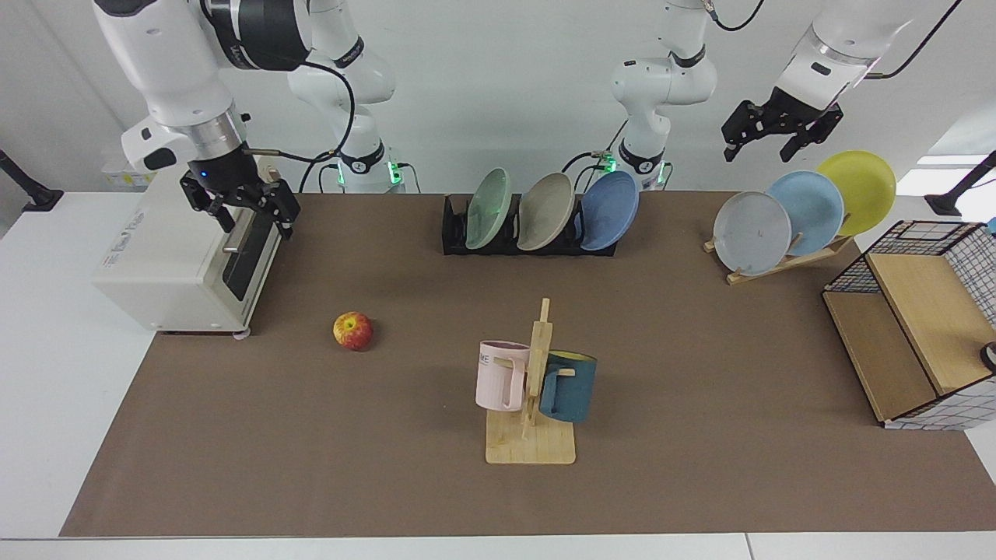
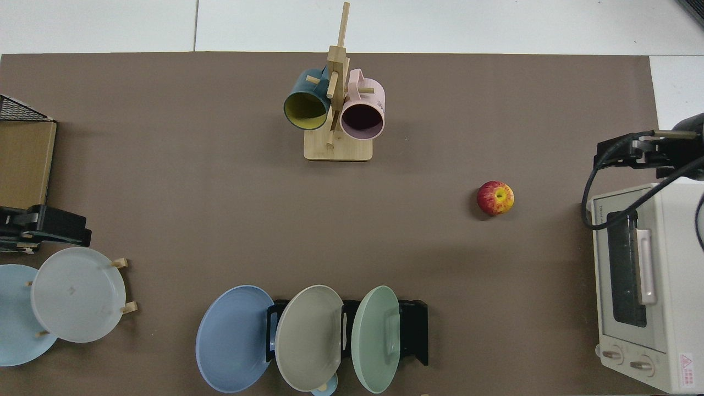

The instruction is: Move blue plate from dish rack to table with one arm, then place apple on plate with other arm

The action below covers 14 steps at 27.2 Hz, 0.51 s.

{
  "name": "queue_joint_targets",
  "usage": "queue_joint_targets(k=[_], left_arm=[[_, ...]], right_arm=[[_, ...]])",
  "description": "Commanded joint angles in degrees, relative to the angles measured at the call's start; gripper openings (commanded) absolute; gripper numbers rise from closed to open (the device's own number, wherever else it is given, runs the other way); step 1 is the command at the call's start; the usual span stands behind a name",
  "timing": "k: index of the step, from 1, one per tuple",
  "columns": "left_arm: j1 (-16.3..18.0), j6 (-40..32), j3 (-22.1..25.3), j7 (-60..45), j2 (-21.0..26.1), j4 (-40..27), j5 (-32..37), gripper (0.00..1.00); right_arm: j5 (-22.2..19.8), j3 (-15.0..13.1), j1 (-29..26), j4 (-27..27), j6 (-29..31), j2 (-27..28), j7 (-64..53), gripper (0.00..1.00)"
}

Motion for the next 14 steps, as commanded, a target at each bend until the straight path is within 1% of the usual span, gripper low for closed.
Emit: queue_joint_targets(k=[1,14], left_arm=[[0.19,-0.51,0.11,-0.19,-0.90,-0.69,-0.23,1.00],[0.10,-0.60,0.11,-0.72,-0.81,-0.60,-0.14,1.00]], right_arm=[[0.04,0.42,-1.32,0.56,-0.99,0.23,-4.11,1.00],[0.31,0.51,-2.02,-2.60,0.85,-1.27,-4.39,1.00]])
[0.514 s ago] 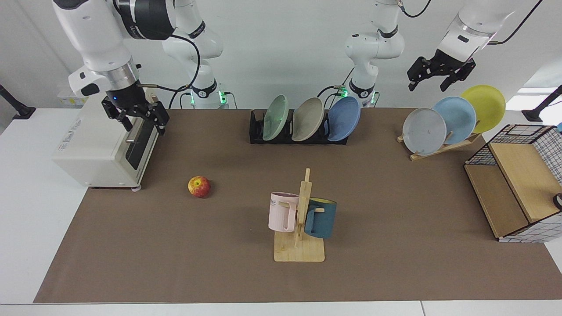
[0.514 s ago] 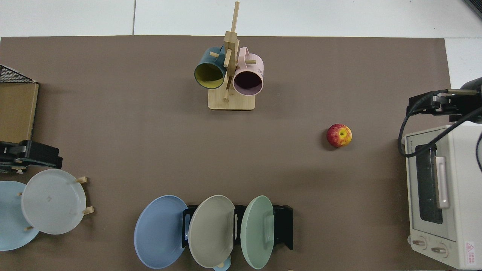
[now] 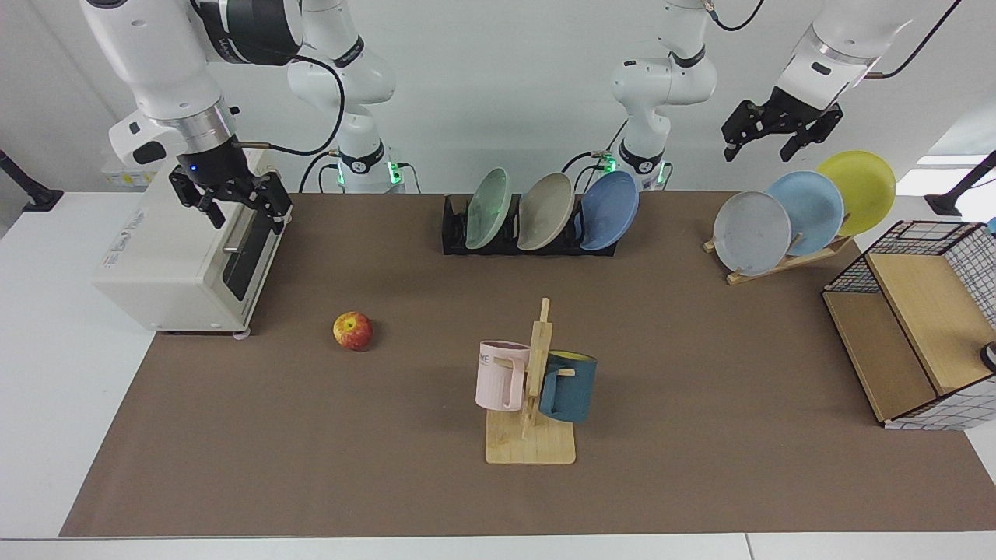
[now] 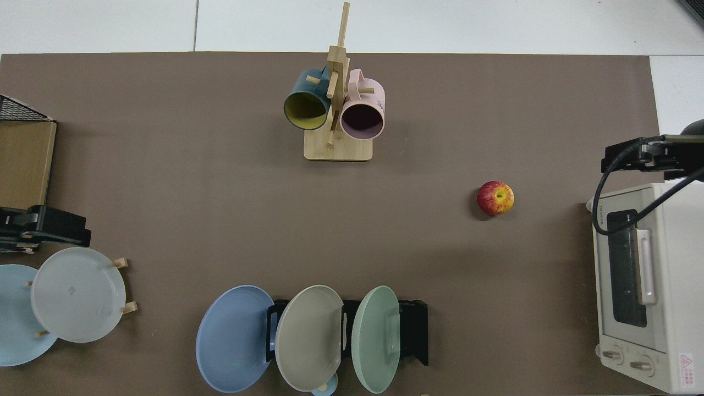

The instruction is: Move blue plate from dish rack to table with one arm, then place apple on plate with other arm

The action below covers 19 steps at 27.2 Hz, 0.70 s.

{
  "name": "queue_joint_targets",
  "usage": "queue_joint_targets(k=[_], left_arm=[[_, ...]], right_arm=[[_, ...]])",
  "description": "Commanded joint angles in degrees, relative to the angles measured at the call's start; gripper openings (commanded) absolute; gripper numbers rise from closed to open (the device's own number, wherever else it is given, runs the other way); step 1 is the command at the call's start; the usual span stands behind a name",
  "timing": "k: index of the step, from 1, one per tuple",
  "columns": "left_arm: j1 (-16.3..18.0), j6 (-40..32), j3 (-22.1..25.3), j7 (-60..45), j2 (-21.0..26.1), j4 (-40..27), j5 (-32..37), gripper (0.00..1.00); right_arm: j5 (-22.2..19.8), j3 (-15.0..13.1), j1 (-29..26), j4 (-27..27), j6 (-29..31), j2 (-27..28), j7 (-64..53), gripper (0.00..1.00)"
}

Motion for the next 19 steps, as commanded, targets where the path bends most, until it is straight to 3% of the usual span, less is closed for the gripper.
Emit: queue_joint_targets(k=[1,19], left_arm=[[0.02,-0.79,0.00,-0.55,-0.87,-0.68,-0.14,1.00],[0.10,-0.18,0.18,0.07,-2.72,-3.93,-0.23,1.00]], right_arm=[[0.30,0.59,-0.95,-2.05,1.14,-1.01,-2.01,1.00],[0.57,0.59,-0.94,-4.25,3.52,-1.19,-2.01,1.00]])
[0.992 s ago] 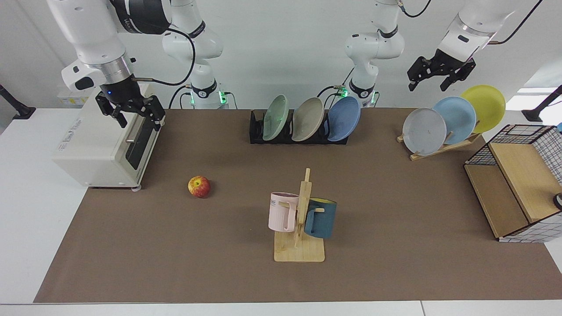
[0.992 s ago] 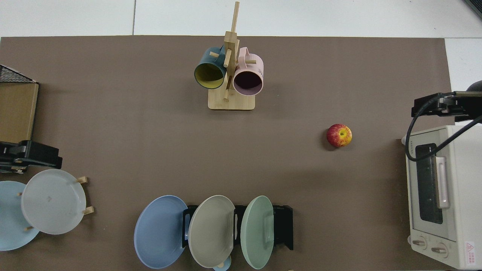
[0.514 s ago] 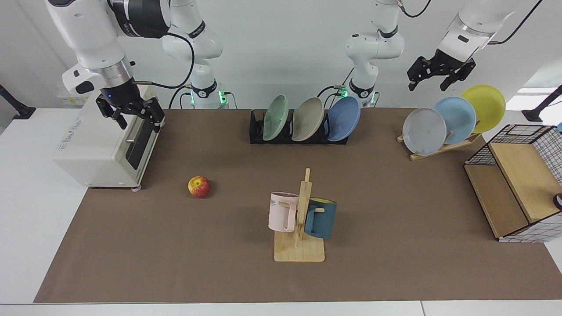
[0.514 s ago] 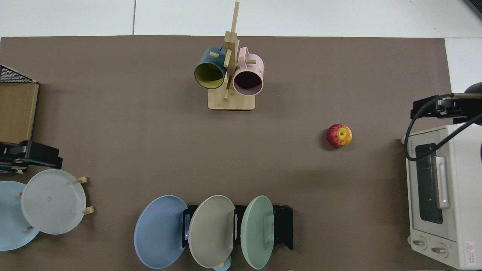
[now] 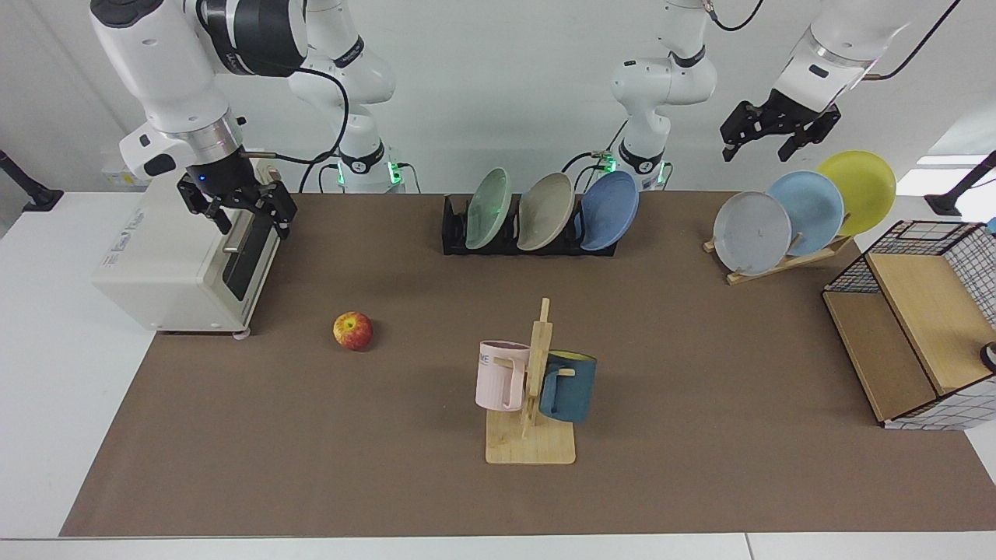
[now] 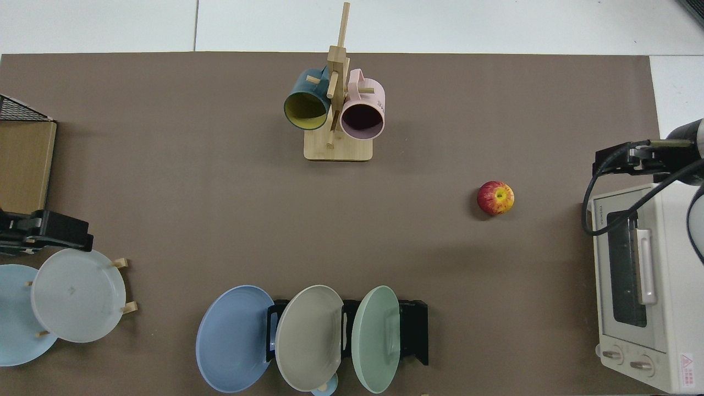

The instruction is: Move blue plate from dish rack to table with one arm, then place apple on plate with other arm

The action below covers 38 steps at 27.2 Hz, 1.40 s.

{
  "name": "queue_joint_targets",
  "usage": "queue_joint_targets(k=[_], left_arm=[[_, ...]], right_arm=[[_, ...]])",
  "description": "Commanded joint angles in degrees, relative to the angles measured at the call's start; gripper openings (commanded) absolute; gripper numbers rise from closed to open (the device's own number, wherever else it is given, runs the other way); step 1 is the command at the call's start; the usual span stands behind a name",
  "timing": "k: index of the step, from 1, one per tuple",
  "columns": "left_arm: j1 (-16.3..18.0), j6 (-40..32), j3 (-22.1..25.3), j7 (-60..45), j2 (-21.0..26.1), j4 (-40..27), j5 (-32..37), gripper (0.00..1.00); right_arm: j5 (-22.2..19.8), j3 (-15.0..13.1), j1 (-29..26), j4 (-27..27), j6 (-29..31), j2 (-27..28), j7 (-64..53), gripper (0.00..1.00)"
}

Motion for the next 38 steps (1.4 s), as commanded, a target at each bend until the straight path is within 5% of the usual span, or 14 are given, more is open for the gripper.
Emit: queue_joint_targets(k=[1,27,38], left_arm=[[0.10,0.10,0.17,0.07,-2.15,-2.66,-0.23,1.00],[0.10,0.46,0.17,-0.02,-2.94,-3.89,-0.23,1.00],[-0.24,8.08,-0.71,-0.55,-15.49,-24.07,-0.14,1.00]], right_arm=[[0.56,0.29,-0.93,-2.06,1.97,-1.19,-1.92,1.00],[0.65,0.38,-0.23,-4.79,5.48,-0.40,-1.74,1.00],[0.65,0.65,1.09,-9.26,12.07,-0.13,-0.95,1.00]])
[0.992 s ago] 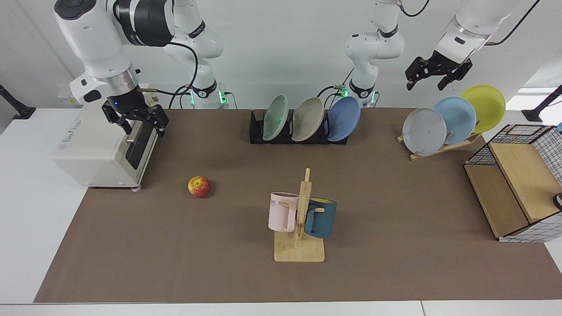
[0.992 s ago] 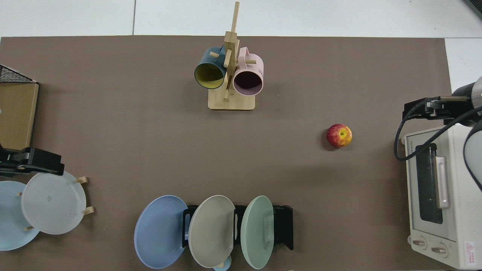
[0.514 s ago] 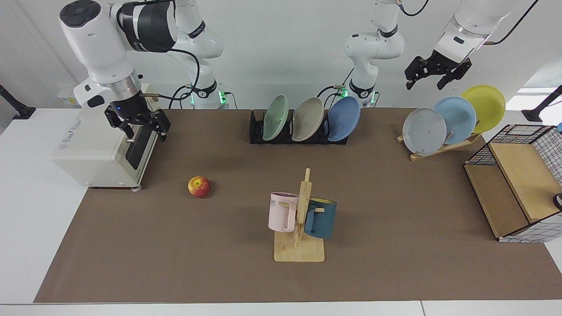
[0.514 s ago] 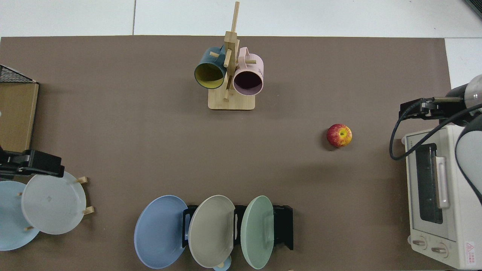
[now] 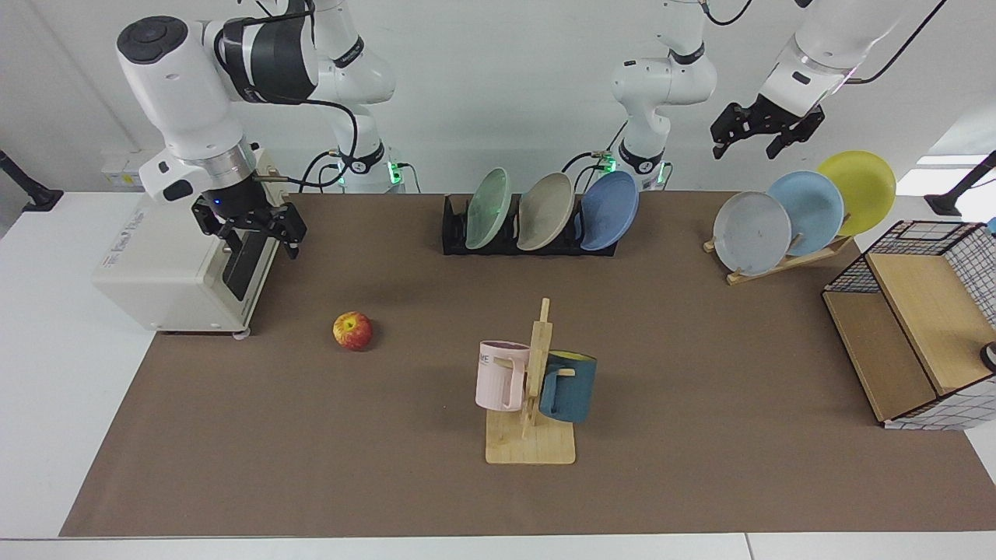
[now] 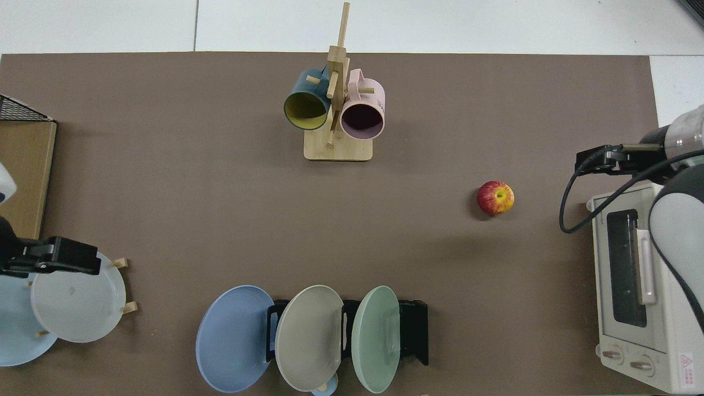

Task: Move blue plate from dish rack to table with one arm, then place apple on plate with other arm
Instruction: 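Reach the left gripper to the blue plate while the right gripper nears the apple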

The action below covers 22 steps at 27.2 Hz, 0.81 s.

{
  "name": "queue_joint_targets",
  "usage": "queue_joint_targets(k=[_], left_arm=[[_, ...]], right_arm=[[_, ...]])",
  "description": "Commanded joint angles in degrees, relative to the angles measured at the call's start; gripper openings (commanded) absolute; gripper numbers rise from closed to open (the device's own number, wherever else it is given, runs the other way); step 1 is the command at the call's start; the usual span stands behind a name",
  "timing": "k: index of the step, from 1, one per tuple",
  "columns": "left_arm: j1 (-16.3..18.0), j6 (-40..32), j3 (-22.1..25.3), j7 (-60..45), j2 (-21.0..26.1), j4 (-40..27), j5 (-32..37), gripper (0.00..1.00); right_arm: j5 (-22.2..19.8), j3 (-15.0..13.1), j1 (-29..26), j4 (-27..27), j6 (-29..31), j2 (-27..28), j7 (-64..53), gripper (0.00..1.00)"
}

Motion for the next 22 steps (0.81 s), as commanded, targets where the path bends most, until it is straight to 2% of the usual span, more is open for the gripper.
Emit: queue_joint_targets(k=[1,5,9,13,16,22], left_arm=[[-0.25,8.21,-1.47,-0.90,-11.19,-16.60,-0.22,1.00],[0.02,15.17,-4.46,-2.83,-15.87,-26.46,-0.31,1.00],[-0.25,17.20,-5.95,-4.41,-15.79,-28.49,-1.10,0.99],[-0.33,22.63,-9.82,-8.72,-15.78,-34.73,-1.72,0.99],[-0.33,23.36,-10.09,-8.72,-16.31,-36.41,-3.73,0.99],[-0.86,24.58,-11.14,-8.20,-20.26,-42.46,-4.97,0.99]], right_arm=[[0.58,0.19,0.83,-4.18,5.39,-0.26,-0.95,1.00],[0.58,0.36,2.67,-6.56,9.26,0.97,-1.47,1.00],[0.58,0.36,4.34,-6.56,11.81,4.39,-1.04,1.00],[0.58,0.36,5.76,-6.56,13.74,7.74,-0.95,1.00],[0.58,0.36,5.76,-6.56,15.15,9.76,-1.12,1.00],[0.50,0.36,6.11,-6.56,17.87,14.15,-1.03,1.00]])
